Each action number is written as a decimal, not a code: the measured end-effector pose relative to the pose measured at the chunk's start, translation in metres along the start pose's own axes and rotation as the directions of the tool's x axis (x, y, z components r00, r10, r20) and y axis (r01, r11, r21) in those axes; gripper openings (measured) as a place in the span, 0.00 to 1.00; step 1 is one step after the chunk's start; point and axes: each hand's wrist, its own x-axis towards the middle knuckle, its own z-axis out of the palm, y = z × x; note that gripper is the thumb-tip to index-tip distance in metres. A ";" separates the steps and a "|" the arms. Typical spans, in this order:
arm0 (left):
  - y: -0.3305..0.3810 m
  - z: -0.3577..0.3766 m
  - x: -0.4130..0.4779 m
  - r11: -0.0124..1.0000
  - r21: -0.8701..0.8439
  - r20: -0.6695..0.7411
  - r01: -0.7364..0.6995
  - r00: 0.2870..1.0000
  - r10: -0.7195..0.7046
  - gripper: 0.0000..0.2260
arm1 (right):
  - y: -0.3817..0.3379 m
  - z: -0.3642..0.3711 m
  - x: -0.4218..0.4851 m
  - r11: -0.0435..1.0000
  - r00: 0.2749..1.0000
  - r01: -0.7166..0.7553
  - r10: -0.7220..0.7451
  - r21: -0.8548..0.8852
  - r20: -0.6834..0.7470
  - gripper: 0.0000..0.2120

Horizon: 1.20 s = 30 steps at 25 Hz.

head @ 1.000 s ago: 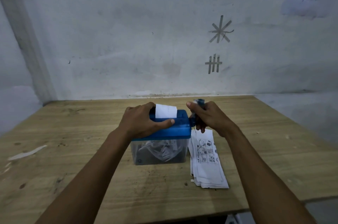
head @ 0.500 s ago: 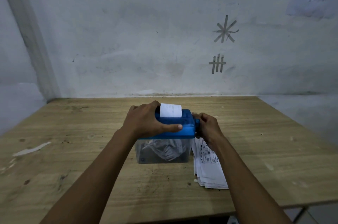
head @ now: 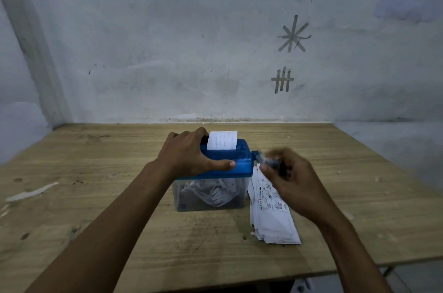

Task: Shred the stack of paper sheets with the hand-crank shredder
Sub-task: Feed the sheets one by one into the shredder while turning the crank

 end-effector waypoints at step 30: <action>0.002 0.003 0.002 0.996 0.067 0.032 -0.062 0.998 0.060 0.52 | -0.018 -0.010 0.017 0.990 0.991 0.079 -0.065 0.119 -0.115 0.03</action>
